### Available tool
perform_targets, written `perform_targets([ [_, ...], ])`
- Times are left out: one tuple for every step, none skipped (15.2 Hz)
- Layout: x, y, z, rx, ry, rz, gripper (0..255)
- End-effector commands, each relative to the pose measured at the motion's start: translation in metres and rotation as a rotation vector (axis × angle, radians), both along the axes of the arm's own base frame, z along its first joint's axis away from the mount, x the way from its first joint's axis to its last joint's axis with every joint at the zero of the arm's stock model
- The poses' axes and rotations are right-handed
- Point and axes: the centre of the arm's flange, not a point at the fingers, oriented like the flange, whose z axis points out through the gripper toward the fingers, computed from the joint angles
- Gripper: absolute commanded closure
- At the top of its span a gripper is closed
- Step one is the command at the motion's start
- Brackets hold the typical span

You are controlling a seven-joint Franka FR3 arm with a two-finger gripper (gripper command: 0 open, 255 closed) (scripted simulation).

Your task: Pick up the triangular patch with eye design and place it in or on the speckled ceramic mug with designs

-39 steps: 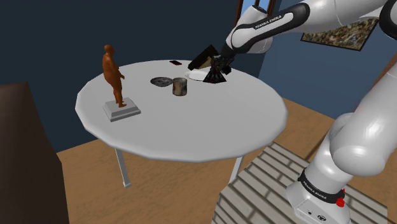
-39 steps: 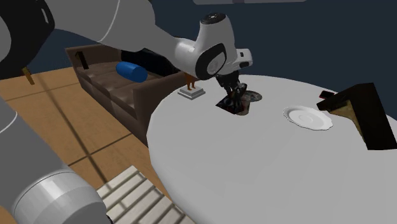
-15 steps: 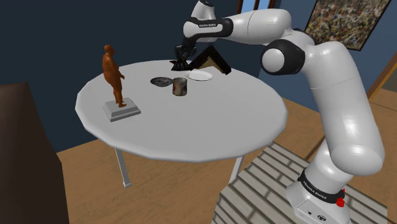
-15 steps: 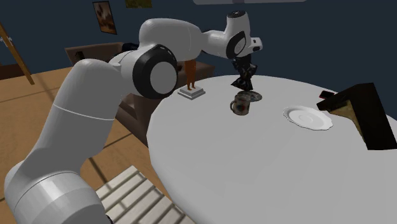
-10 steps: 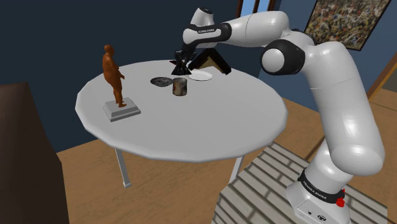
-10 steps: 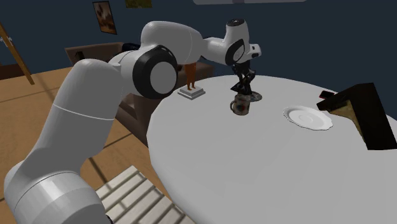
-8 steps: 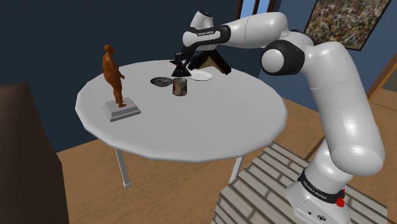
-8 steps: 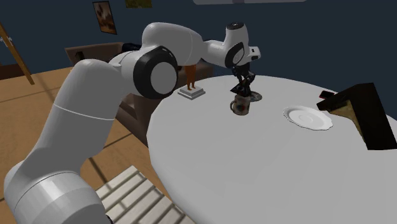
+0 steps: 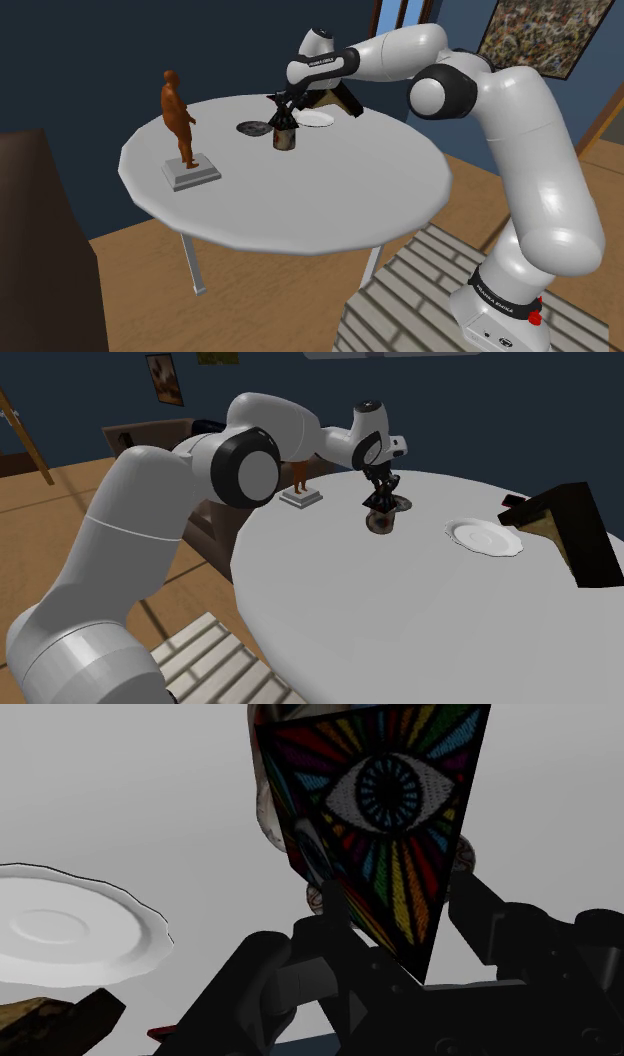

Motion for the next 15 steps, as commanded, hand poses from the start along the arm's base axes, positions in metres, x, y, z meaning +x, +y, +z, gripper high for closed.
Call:
perform_targets([
  [0.000, 0.000, -0.002, 0.000, 0.003, 0.000, 255],
  [0.000, 0.000, -0.002, 0.000, 0.003, 0.000, 255],
  [0.000, 0.000, -0.002, 0.000, 0.003, 0.000, 255],
  [0.000, 0.000, -0.002, 0.000, 0.003, 0.000, 255],
  [0.000, 0.000, -0.002, 0.000, 0.003, 0.000, 255],
  [0.001, 0.000, -0.002, 0.000, 0.003, 0.000, 0],
  [0.001, 0.000, -0.002, 0.000, 0.003, 0.000, 0],
  [0.001, 0.000, -0.002, 0.000, 0.003, 0.000, 0],
  [0.001, 0.000, -0.002, 0.000, 0.003, 0.000, 0],
  [0.001, -0.001, -0.002, 0.000, 0.003, 0.000, 0],
  [0.000, 0.000, -0.002, 0.000, 0.003, 0.000, 0],
  [-0.007, 0.000, 0.009, 0.000, 0.003, 0.000, 0],
  [-0.014, 0.000, 0.020, 0.000, 0.003, 0.000, 0],
  [-0.021, 0.000, 0.031, 0.000, 0.003, 0.000, 0],
  [-0.026, 0.001, 0.040, 0.000, 0.003, 0.000, 0],
])
